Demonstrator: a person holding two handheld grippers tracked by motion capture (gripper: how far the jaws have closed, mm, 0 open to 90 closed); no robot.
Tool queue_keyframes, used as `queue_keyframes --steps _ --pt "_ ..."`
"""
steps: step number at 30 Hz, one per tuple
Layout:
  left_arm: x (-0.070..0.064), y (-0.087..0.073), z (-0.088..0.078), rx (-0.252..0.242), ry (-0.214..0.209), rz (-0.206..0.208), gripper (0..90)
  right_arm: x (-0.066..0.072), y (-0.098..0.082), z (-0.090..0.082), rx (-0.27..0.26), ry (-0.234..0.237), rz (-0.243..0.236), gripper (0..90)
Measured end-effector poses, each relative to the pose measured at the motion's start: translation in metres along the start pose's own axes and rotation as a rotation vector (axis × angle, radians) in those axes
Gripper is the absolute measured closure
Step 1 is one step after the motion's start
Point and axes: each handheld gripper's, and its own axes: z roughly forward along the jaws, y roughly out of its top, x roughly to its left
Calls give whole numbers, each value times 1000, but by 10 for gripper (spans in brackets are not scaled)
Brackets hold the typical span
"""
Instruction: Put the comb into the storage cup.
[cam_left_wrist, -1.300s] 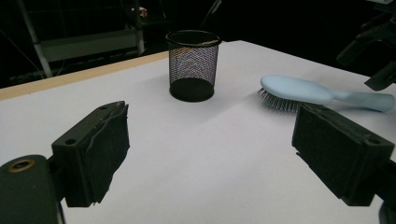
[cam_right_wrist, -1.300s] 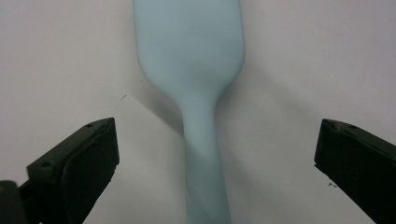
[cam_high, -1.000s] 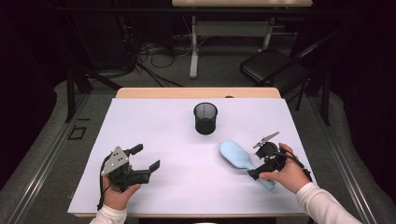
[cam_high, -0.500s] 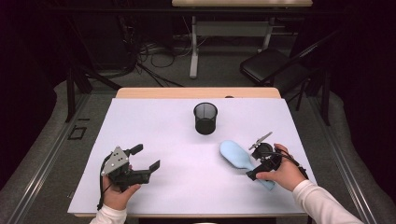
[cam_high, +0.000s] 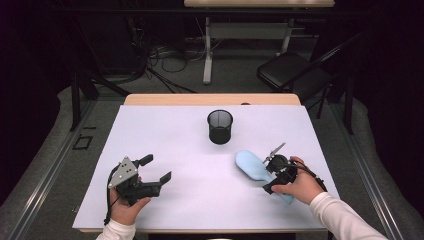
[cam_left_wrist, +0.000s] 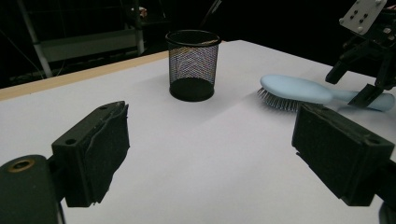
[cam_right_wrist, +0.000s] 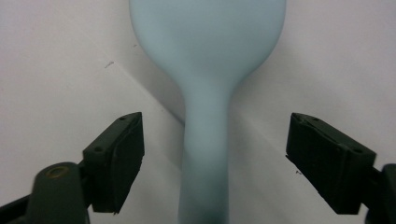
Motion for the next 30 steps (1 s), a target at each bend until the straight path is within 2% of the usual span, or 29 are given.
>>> queue_keyframes --steps 5,11,13,15,16,17,22,23,24,25,29,30 --pt "0 0 0 1 -1 0 112 -1 2 3 6 17 -2 290" --pt "0 0 0 1 -3 -1 112 0 4 7 26 22 10 313" --pt "0 0 0 0 -2 0 112 -1 5 9 29 28 10 346" --pt "0 0 0 0 -2 0 112 -1 7 7 87 29 11 348" --pt "0 0 0 0 -2 -1 112 -1 7 7 87 29 11 348" --pt "0 0 0 -1 0 -2 112 -1 7 12 44 31 20 348" --pt "0 0 0 0 -3 0 112 -2 10 15 50 26 17 358" --pt "0 0 0 1 -3 0 112 -2 11 16 68 42 27 393" --pt "0 0 0 1 -3 0 112 -2 11 16 68 42 27 393" --pt "0 0 0 2 -3 0 115 -3 12 19 68 63 39 392" --pt "0 0 0 1 -4 -1 117 -2 14 19 89 54 40 398" --pt "0 0 0 1 -4 0 117 -2 14 20 72 57 43 402"
